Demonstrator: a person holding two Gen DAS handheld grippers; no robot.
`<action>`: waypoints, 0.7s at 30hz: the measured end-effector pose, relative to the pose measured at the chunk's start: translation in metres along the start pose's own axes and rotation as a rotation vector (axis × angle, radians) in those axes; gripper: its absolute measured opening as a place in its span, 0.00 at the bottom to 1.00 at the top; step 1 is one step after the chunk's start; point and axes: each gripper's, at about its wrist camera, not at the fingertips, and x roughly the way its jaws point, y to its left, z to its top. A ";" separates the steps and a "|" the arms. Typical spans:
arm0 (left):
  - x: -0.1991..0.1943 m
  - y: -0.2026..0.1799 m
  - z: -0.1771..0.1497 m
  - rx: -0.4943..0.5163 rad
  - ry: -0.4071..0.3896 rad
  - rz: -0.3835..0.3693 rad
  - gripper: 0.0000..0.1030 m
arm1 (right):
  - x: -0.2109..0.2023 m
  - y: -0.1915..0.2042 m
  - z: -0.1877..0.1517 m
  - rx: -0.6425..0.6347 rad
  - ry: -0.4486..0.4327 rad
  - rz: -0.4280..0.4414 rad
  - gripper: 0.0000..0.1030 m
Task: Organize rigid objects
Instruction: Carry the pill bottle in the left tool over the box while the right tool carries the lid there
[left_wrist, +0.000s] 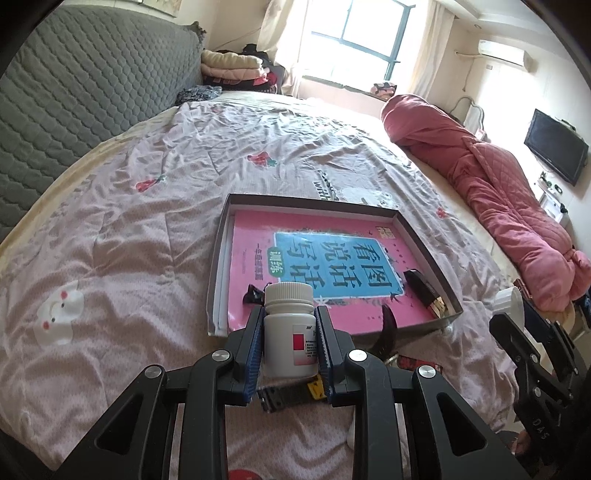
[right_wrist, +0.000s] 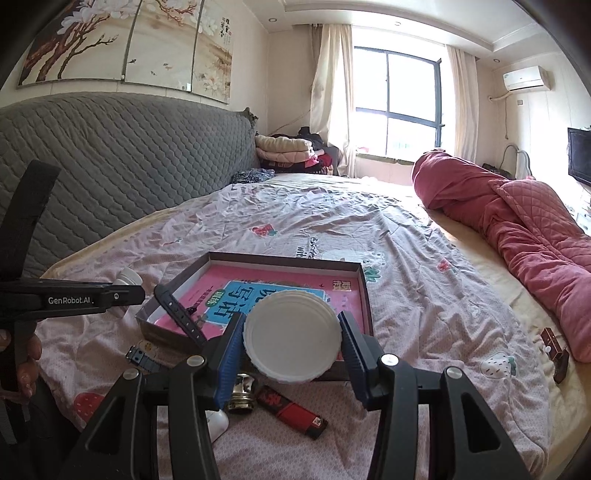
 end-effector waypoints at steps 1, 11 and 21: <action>0.002 0.000 0.001 0.003 0.000 0.003 0.26 | 0.001 0.000 0.001 -0.001 -0.002 -0.007 0.48; 0.022 0.000 0.012 -0.002 0.001 0.013 0.26 | 0.016 -0.010 0.001 0.021 -0.003 -0.012 0.49; 0.046 0.005 0.021 -0.013 0.017 0.044 0.26 | 0.025 -0.019 0.003 0.041 -0.015 -0.019 0.48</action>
